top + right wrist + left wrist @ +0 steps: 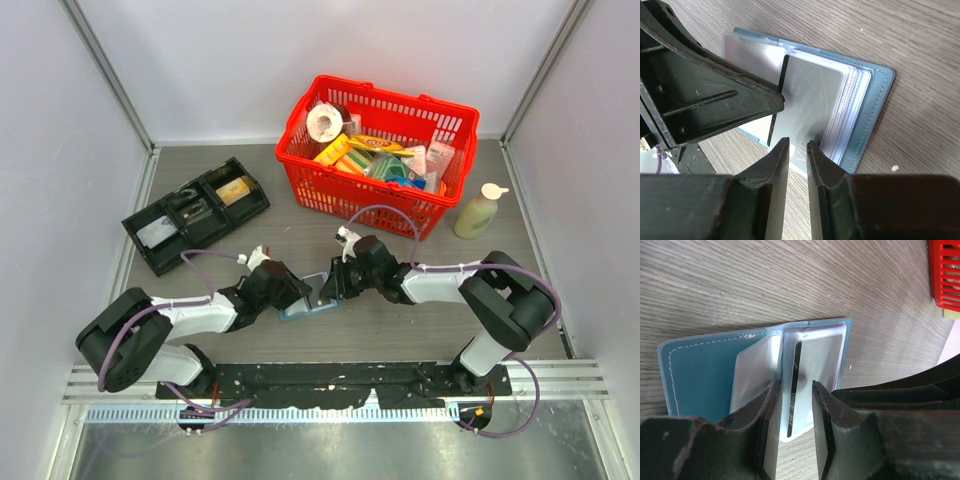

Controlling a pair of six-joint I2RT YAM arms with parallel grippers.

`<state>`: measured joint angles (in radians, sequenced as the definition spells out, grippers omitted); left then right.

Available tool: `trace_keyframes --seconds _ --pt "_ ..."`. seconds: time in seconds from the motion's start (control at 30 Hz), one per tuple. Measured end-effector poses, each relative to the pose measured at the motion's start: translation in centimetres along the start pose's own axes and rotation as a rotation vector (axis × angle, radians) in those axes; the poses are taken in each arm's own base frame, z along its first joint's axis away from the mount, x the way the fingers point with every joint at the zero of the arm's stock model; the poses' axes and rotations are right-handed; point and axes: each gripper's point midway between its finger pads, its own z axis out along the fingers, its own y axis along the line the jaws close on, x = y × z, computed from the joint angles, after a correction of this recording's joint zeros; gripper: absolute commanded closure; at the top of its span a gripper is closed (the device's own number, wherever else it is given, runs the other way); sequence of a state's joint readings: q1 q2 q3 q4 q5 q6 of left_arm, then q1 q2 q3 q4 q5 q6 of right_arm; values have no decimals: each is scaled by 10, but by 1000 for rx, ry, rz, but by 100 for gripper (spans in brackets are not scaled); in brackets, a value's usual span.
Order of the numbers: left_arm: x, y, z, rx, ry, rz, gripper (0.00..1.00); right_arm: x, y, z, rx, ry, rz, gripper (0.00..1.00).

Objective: Take the credit cards out of the card holder
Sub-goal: Remove the credit card from the card holder.

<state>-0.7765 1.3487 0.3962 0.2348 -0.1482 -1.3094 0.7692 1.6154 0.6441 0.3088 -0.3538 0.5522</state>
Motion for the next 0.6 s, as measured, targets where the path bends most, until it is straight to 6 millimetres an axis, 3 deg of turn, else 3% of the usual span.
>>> trace_keyframes --seconds 0.4,0.6 --pt "2 1 -4 55 -1 -11 70 -10 -17 -12 63 -42 54 73" --pt "2 1 -4 64 1 -12 71 -9 -15 -12 47 -31 56 77"
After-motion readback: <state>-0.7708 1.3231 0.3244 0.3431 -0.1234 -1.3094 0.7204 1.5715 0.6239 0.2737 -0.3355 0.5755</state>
